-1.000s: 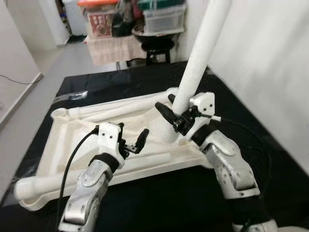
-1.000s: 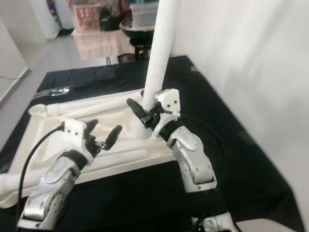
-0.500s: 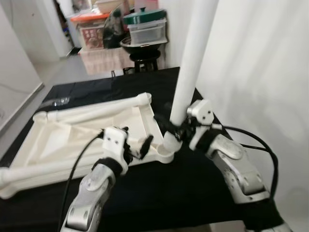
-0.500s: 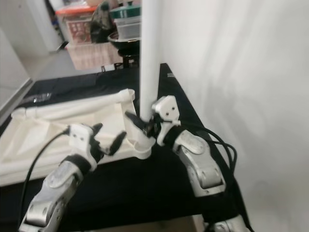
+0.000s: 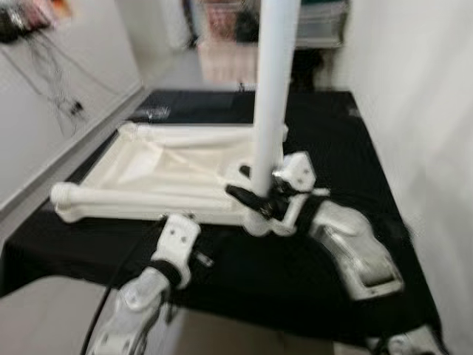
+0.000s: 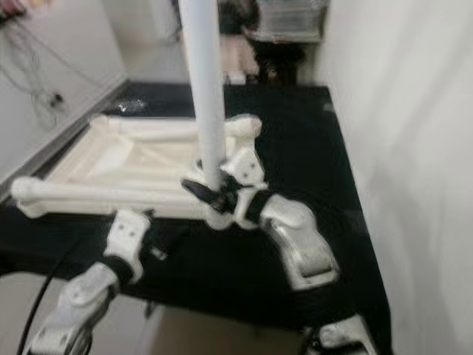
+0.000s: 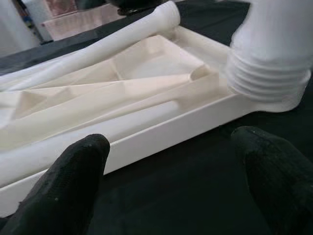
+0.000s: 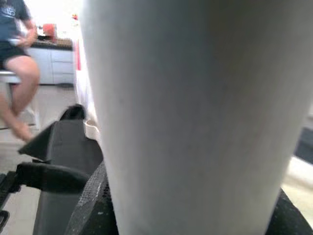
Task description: Building children table
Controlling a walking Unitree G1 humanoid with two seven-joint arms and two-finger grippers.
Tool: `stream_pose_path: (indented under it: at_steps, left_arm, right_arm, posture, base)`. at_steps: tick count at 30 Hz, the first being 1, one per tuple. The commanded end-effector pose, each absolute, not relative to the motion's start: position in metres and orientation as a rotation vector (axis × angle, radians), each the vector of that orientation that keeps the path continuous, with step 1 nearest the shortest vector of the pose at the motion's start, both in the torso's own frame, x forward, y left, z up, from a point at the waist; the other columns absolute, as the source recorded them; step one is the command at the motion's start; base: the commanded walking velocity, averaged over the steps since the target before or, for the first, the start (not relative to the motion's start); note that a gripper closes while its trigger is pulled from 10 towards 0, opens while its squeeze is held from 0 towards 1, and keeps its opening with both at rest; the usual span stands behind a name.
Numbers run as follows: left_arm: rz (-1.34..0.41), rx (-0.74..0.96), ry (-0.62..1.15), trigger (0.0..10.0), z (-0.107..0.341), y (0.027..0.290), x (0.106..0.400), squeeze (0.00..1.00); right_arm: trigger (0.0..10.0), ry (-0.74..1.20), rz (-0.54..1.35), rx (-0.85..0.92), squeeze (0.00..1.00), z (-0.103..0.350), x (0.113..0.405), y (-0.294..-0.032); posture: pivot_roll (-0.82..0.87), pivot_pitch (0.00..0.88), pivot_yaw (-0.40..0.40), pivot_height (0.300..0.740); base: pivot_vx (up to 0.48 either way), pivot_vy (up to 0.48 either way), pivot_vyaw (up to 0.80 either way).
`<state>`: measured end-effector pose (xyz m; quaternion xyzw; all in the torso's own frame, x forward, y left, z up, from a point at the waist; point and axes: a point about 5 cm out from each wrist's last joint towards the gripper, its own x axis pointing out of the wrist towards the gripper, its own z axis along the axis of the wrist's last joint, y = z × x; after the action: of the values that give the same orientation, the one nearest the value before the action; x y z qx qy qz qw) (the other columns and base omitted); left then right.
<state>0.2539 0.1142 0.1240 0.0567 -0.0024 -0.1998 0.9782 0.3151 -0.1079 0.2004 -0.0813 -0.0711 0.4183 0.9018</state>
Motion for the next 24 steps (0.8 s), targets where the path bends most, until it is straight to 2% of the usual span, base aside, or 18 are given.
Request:
stream_pose_path:
  at_steps: [1,8,13,14,16,19,22,24]
  left_arm:
    - [-0.395,0.138,-0.001,10.0,0.124,0.116,0.254,0.00]
    - [-0.416,0.158,-0.003,10.0,0.122,0.114,0.252,0.00]
    - [-0.478,0.207,-0.015,10.0,0.120,0.109,0.251,0.00]
    - [-0.512,0.212,-0.013,10.0,0.119,0.108,0.249,0.00]
    - [-0.517,0.212,-0.013,10.0,0.119,0.108,0.249,0.00]
    - [-0.605,0.196,-0.007,10.0,0.118,0.103,0.239,0.00]
    - [-0.683,0.184,-0.003,10.0,0.119,0.100,0.229,0.00]
    - [-0.716,0.175,0.001,10.0,0.119,0.100,0.224,0.00]
  right_arm:
    - [10.0,-0.151,0.840,-0.186,0.00,0.202,0.318,-0.109]
    - [10.0,-0.085,0.794,-0.229,0.00,0.194,0.325,-0.118]
    - [10.0,0.007,0.730,-0.262,0.00,0.186,0.338,-0.136]
    - [10.0,0.043,0.681,-0.264,0.00,0.184,0.346,-0.147]
    - [10.0,0.048,0.667,-0.264,0.00,0.184,0.348,-0.149]
    - [10.0,0.011,0.636,-0.177,0.00,0.199,0.353,-0.167]
    - [10.0,-0.095,0.737,-0.084,0.00,0.220,0.343,-0.178]
    - [10.0,-0.131,0.835,-0.095,0.00,0.226,0.332,-0.181]
  posture:
    - [-0.05,0.000,0.061,0.740]
    - [-0.05,0.000,0.053,0.740]
    - [-0.05,0.000,0.058,0.740]
    - [-0.05,0.000,0.058,0.740]
    - [-0.05,0.000,0.058,0.740]
    - [-0.04,0.000,0.066,0.740]
    - [-0.05,0.024,0.084,0.740]
    - [-0.05,0.043,0.095,0.740]
  base:
    - [0.000,0.000,0.00]
    - [0.000,0.000,0.00]
    - [0.000,0.000,0.00]
    - [0.000,0.000,0.00]
    - [0.000,0.000,0.00]
    - [0.000,0.000,0.00]
    - [0.000,0.000,0.00]
    - [0.000,0.000,0.00]
